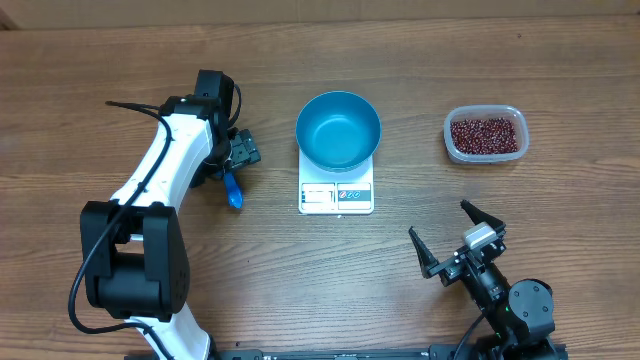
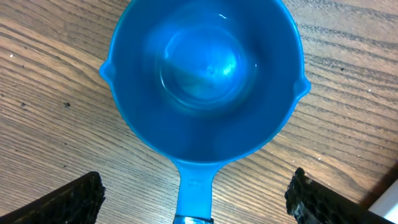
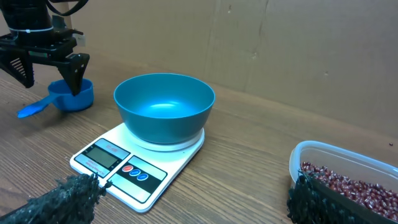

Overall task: Scoop item into bowl and weigh 150g on scale
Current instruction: 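Lower the left gripper and grasp the blue scoop's handle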

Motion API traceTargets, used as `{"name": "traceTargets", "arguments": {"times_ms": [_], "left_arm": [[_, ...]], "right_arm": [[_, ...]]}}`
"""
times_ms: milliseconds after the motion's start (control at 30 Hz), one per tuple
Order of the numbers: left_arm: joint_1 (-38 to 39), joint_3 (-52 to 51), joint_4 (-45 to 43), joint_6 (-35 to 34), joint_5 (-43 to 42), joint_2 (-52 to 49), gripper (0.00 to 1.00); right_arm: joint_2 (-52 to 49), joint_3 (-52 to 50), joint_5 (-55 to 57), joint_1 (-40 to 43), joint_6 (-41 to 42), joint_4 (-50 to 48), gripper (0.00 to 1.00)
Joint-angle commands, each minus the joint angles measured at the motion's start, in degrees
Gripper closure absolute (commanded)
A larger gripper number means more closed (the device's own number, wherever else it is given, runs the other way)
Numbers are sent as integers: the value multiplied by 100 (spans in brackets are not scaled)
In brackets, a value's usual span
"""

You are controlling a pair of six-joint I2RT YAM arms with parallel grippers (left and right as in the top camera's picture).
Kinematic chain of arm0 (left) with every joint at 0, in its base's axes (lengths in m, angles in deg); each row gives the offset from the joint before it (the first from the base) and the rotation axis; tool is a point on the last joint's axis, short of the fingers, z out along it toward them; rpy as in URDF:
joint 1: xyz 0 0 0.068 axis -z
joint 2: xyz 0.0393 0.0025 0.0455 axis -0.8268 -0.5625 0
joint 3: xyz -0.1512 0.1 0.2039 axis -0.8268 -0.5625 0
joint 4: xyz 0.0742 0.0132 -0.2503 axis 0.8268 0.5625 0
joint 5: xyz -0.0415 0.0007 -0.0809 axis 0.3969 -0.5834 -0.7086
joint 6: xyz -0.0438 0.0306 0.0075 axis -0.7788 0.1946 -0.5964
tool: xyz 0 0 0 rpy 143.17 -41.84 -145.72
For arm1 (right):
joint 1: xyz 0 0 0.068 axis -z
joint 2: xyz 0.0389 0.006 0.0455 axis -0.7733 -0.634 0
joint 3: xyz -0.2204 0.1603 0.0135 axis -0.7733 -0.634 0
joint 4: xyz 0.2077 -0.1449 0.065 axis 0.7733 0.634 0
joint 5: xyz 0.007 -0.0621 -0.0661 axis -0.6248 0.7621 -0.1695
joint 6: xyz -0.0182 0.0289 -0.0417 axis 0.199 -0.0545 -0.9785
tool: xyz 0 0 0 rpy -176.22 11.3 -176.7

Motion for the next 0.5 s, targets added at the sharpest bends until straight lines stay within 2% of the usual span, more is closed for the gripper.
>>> {"name": "traceTargets", "arguments": {"times_ms": [0,300,467], "left_arm": [[0,101,2,-96,-26,-133,4],[0,90,81,-297,-111,-507,9],[0,90,63,-308,-90,-518,18]], "right_arm": [[48,7,42,24,39,-33,0],[48,7,42,24,39,-33,0],[48,7,42,24,39,-33,0]]}}
